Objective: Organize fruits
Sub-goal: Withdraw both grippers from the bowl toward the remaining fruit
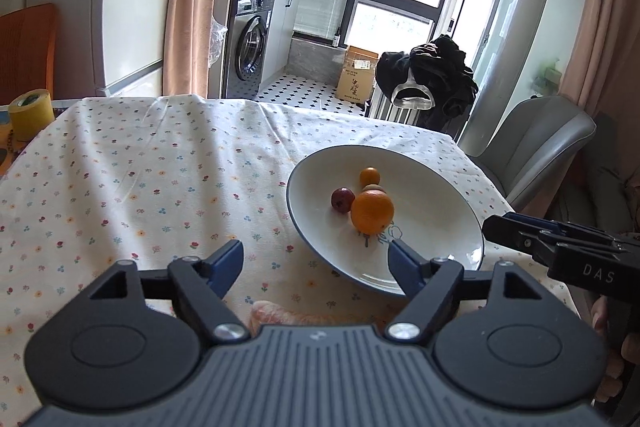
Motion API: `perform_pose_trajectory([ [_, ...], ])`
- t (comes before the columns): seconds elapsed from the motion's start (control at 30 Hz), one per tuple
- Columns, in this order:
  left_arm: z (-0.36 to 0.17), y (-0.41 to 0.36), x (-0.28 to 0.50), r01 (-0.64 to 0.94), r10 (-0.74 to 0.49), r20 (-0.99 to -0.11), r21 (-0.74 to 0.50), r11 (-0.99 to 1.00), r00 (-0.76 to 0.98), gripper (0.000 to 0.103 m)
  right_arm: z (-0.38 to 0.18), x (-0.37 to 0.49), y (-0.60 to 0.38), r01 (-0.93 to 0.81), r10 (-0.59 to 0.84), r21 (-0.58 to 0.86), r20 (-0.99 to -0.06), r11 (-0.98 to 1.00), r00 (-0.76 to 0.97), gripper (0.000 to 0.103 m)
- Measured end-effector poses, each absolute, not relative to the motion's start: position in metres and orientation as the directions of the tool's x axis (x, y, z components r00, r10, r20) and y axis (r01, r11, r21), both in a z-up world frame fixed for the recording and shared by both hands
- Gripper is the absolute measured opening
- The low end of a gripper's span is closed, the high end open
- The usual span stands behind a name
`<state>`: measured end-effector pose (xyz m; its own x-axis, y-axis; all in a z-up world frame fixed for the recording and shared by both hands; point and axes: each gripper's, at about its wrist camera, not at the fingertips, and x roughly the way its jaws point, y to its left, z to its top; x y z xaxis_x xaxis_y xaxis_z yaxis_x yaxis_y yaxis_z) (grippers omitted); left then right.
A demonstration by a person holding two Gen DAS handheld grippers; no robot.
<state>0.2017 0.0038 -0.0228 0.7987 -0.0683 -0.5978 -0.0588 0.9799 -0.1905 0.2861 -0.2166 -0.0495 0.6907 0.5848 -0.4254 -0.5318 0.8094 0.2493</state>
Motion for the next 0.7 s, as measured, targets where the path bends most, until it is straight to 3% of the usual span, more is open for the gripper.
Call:
perform_pose_trajectory([
  [0.13, -0.021, 0.005, 0.193, -0.067, -0.054, -0.592, -0.180, 0.981, 0.804, 0.086, -0.049, 0.280, -0.219, -0.529, 0.583, 0.250, -0.425, 0.811, 0.693, 0.054],
  [0.27, -0.019, 0.008, 0.184, -0.071, -0.050, -0.582, -0.184, 0.980, 0.811, 0.089, -0.046, 0.272, -0.220, -0.532, 0.584, 0.246, -0.417, 0.810, 0.697, 0.066],
  [0.7, -0.015, 0.014, 0.159, -0.079, -0.041, -0.570, -0.186, 0.979, 0.821, 0.095, -0.038, 0.254, -0.222, -0.540, 0.586, 0.234, -0.407, 0.808, 0.701, 0.076],
])
